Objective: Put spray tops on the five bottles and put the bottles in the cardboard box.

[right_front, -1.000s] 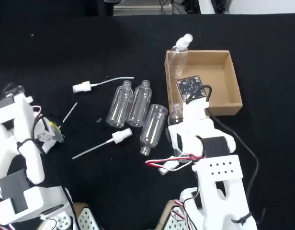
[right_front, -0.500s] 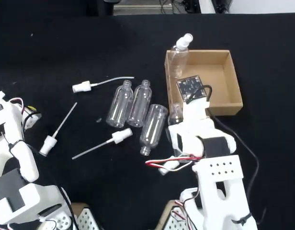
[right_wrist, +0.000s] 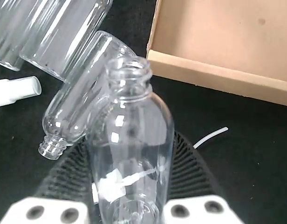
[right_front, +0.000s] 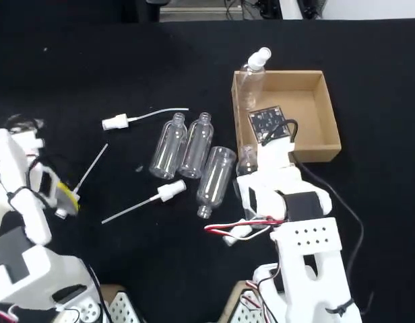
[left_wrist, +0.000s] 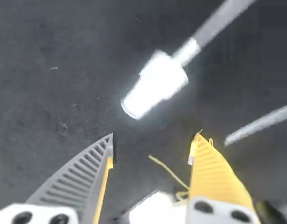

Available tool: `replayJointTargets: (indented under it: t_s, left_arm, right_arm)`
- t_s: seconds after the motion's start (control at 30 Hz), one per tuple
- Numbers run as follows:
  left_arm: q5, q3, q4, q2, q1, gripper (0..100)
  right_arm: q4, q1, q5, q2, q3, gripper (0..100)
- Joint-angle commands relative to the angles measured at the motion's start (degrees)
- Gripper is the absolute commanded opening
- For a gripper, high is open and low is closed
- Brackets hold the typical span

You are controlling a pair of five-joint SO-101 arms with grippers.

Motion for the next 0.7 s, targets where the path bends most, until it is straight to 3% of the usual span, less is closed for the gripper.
replayJointTargets:
  t_s: [0.0, 0.2, 0.37, 0.5, 0.67]
  left_arm:
    - [-9.23, -2.77, -0.09, 4.66, -1.98, 26]
    - [-9.32, -4.0, -10.2, 11.52, -4.09, 26]
    - [-9.14, -8.04, -11.08, 11.43, -6.11, 26]
    - [-5.45, -13.05, -11.43, 12.22, -7.52, 26]
    - [0.35, -14.9, -20.31, 13.98, -7.87, 26]
  right_arm:
    - [-1.32, -0.62, -0.35, -1.71, -0.22, 1.1]
    - [-1.23, -0.62, -0.35, -1.71, -0.22, 1.1]
    - [-1.32, -0.62, -0.26, -1.71, -0.22, 1.1]
    - [-1.32, -0.62, -0.26, -1.71, -0.13, 1.1]
    - [-1.32, -0.62, -0.18, -1.98, 0.57, 1.1]
